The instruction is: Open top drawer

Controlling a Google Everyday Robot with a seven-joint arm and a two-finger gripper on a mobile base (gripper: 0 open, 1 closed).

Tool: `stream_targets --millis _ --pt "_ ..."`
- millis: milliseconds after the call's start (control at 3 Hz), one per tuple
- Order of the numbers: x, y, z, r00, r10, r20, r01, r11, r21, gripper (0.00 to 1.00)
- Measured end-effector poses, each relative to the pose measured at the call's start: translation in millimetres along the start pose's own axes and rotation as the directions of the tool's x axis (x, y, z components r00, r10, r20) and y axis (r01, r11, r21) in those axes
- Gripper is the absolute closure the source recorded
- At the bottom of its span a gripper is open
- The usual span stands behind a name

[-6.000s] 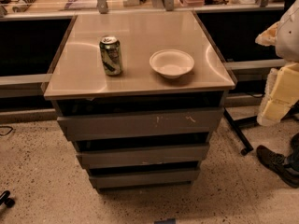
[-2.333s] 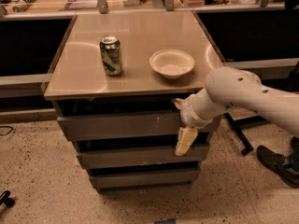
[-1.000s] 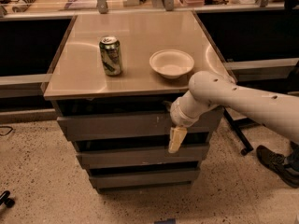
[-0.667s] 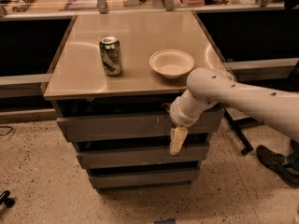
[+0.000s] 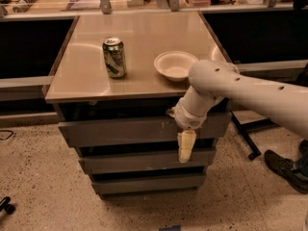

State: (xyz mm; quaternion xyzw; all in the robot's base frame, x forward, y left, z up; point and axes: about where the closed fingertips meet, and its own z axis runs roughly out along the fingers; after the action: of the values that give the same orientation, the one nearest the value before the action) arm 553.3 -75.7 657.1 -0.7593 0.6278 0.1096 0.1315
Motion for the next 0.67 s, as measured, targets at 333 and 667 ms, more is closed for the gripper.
stream_targets --millis 333,667 --pt "-2.0 28.0 -2.1 1.0 0.012 0.003 -0.012 0.9952 -0.098 0.0" --pt "-3.1 51.2 -1.5 0.999 0.03 0.014 -0.027 0.9837 -0.178 0.0"
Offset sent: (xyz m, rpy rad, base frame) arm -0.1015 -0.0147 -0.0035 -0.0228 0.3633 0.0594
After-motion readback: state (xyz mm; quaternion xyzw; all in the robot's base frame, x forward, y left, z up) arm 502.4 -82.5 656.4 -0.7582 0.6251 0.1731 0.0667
